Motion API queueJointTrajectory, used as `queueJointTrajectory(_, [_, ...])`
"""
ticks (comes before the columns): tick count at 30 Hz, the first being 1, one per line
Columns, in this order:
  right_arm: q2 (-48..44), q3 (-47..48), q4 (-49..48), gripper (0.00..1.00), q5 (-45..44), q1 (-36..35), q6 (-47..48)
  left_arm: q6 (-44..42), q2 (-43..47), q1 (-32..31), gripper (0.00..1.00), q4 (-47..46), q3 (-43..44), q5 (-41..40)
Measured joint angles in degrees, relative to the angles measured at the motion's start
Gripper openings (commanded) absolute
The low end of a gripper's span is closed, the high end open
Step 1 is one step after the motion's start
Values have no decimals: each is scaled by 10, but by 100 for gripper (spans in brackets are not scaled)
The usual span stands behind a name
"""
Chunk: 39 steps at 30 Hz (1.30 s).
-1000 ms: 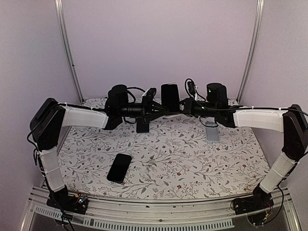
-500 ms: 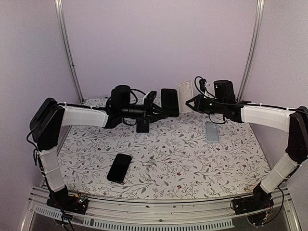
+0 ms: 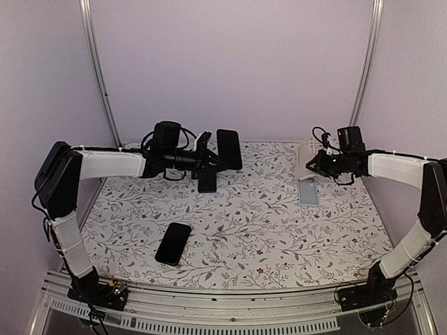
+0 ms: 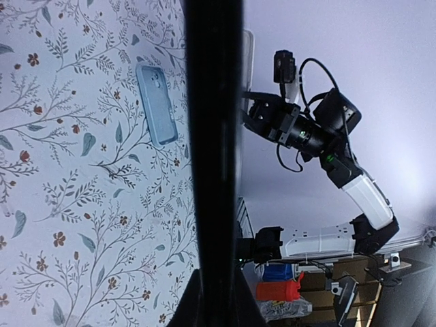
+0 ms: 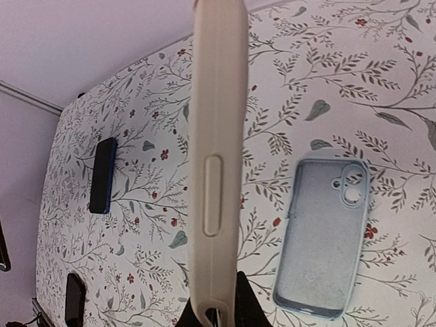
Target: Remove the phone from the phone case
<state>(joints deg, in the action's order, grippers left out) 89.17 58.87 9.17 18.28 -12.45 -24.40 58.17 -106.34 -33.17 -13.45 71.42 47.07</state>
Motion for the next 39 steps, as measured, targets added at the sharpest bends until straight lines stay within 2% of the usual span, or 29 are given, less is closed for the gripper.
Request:
queueJointTrajectory(6, [-33, -38, 54, 4, 4, 76, 29, -26, 2, 10, 0, 31, 0, -6])
queueJointTrajectory(14, [-42, -44, 113, 8, 6, 156, 75, -52, 2, 14, 0, 57, 6, -5])
queueJointTrajectory(20, [-14, -43, 128, 9, 20, 174, 96, -71, 2, 23, 0, 73, 9, 0])
queueJointTrajectory(26, [62, -27, 132, 14, 49, 174, 107, -94, 2, 41, 0, 97, 9, 0])
queueJointTrajectory(29, [90, -15, 133, 20, 54, 174, 112, -103, 4, 51, 0, 103, 8, 0])
queueJointTrajectory(36, [119, 0, 133, 46, 56, 174, 121, -134, 9, 74, 0, 132, 7, -3])
queueJointTrajectory(39, [124, 2, 135, 54, 38, 174, 123, -150, 9, 85, 0, 160, 7, -5])
